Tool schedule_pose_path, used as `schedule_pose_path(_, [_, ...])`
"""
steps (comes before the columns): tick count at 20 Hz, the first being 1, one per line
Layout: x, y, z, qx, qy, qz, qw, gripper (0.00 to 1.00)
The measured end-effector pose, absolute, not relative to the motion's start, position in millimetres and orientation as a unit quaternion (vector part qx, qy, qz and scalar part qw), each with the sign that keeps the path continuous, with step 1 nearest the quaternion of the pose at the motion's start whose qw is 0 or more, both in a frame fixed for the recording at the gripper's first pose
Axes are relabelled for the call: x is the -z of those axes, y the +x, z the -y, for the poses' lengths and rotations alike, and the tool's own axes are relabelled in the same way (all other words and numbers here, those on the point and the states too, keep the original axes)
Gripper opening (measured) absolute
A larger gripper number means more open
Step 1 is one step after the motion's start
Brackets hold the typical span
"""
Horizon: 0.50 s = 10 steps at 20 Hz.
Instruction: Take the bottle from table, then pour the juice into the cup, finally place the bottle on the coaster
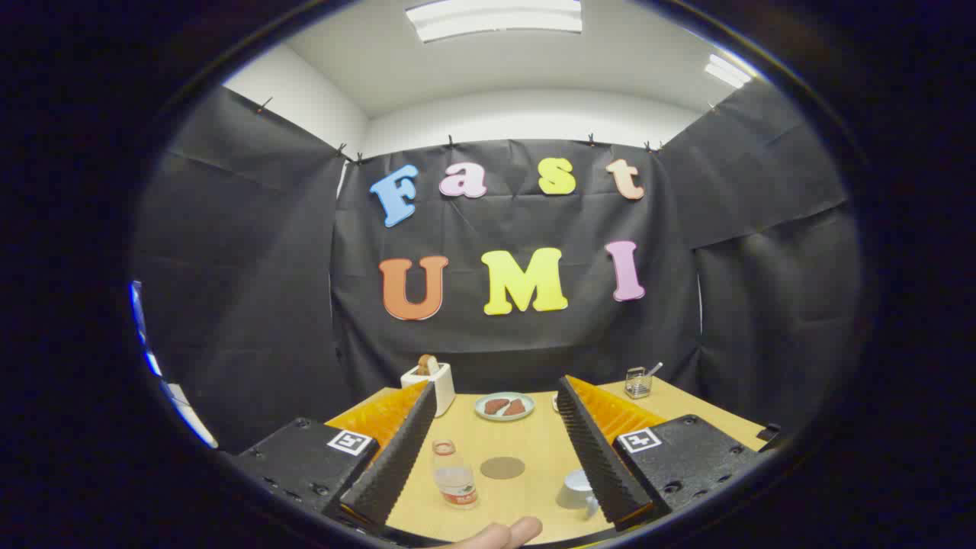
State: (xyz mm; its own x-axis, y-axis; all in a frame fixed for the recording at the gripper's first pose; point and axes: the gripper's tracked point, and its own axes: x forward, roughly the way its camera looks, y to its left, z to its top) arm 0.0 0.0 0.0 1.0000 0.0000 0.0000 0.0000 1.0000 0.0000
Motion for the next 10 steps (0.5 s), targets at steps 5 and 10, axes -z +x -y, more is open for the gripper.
schedule_pose_path(5, [14.4, 4.3, 1.9, 0.004, 0.001, -0.017, 1.000, 1.00])
schedule_pose_path(10, [30.6, 5.8, -5.7, 0.000, -0.002, -0.023, 1.000, 1.00])
